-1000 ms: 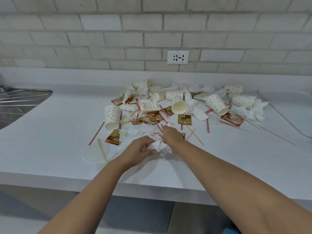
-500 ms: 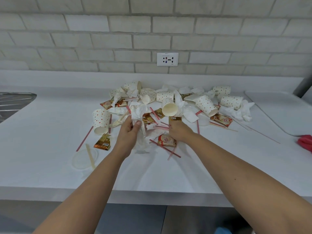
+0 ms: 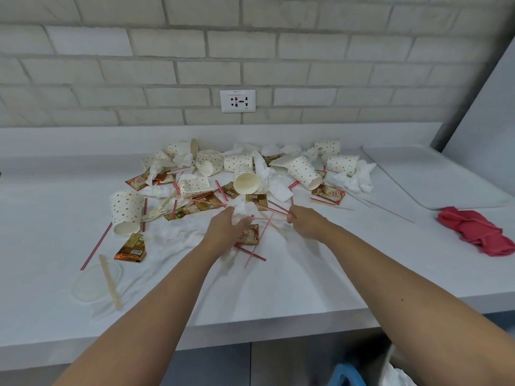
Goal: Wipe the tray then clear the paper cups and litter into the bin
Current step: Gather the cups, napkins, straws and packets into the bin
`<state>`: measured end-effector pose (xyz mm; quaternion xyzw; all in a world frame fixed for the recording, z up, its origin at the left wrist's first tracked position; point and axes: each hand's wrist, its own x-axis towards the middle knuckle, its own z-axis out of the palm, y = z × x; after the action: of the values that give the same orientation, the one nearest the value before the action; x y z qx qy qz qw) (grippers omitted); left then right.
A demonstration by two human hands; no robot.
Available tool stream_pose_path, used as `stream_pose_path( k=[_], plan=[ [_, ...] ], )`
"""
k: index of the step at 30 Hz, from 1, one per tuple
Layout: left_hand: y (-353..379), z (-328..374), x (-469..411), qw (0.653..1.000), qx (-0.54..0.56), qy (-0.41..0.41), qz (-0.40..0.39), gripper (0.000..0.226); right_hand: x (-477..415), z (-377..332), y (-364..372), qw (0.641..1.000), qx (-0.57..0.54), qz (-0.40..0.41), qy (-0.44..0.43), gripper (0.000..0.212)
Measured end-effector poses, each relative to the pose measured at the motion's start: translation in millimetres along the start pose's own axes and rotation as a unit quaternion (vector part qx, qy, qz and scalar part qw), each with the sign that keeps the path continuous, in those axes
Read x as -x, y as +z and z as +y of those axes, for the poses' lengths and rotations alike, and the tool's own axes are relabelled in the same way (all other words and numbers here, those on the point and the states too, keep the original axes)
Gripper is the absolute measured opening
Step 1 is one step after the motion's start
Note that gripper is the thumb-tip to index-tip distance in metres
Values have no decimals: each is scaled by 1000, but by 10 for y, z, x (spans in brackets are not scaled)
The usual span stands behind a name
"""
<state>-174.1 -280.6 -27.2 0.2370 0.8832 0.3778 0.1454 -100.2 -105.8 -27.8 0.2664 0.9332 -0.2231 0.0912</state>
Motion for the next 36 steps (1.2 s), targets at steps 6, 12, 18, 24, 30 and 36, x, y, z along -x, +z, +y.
stream_pose_path(
  k=[6, 12, 18, 24, 30, 36],
  plan=[
    [357, 58, -149, 980, -184, 23, -69, 40, 114, 189, 18, 998, 27, -63, -14, 15],
    [545, 171, -239, 949, -304, 42, -71, 29, 163, 310, 19, 994, 74, -78, 20, 19],
    [614, 233, -274, 939, -326, 32, -107, 27, 159, 420, 15, 1000, -1, -18, -7, 20],
    [605, 220, -266, 940, -321, 45, -102, 27, 128, 390, 23, 999, -5, 39, -17, 23],
    [267, 188, -264, 968, -232, 66, -67, 26, 10, 223, 59, 994, -85, 61, -28, 28],
    [-110, -125, -207, 973, -186, 70, -114, 28, -82, -109, 210, 987, -142, 51, -52, 18]
  ],
)
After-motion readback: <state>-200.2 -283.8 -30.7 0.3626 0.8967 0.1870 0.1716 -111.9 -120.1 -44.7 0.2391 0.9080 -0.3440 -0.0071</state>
